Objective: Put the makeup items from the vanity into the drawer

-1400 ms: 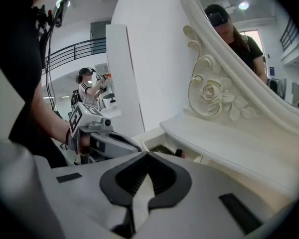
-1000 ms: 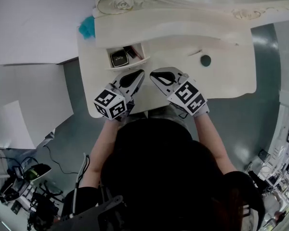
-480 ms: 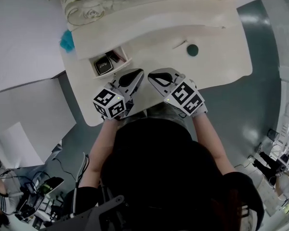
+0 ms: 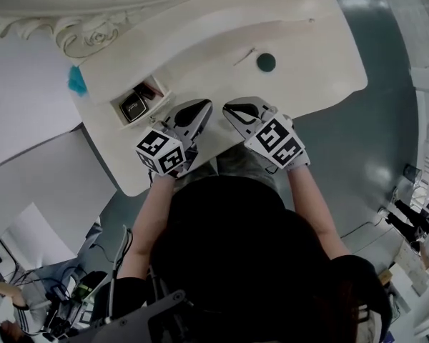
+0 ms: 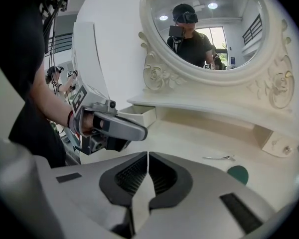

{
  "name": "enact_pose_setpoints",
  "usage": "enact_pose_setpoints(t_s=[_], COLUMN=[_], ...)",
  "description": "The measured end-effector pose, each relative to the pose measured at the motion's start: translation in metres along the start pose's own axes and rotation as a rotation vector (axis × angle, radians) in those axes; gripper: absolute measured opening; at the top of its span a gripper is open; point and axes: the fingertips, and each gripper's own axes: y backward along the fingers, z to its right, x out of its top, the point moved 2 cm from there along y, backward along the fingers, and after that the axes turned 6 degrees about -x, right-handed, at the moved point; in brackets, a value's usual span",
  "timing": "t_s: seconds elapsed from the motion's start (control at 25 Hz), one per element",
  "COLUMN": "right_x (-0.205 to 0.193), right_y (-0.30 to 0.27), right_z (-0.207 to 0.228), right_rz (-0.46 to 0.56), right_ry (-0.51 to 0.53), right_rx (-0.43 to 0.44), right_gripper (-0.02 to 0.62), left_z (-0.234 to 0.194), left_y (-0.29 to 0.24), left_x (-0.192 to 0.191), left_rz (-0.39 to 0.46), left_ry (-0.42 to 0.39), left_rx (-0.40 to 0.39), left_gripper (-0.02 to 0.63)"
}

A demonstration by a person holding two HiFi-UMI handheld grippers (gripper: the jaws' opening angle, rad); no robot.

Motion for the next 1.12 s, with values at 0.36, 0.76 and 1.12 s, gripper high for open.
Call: enact_pose_setpoints(t_s=[0.36,0.76,1.12], right_x=[-0.019,-0.021,-0.028], right_y=[0.014,-0.025,-0.048], right_z=[0.083,0.15,0.159], right_rz=[-0.09,-0.247,-0.35], right_ry=[0.16,0.529,0.718], right_rx=[-0.085,-0.01,0.153], right_gripper=[0.028,0.14,0.141], left_z=[-0.002,-0.015,-0.026], left_y=[-0.03,-0.038,-0.032], left_x=[0.002,0.008,0.013], left_rz=[0.01,0.086,0.172], left_ry=[0.009,0.015,0.031], left_rx=[0.045,0.182,0.278], left_gripper=[0.014,0.014,0.014])
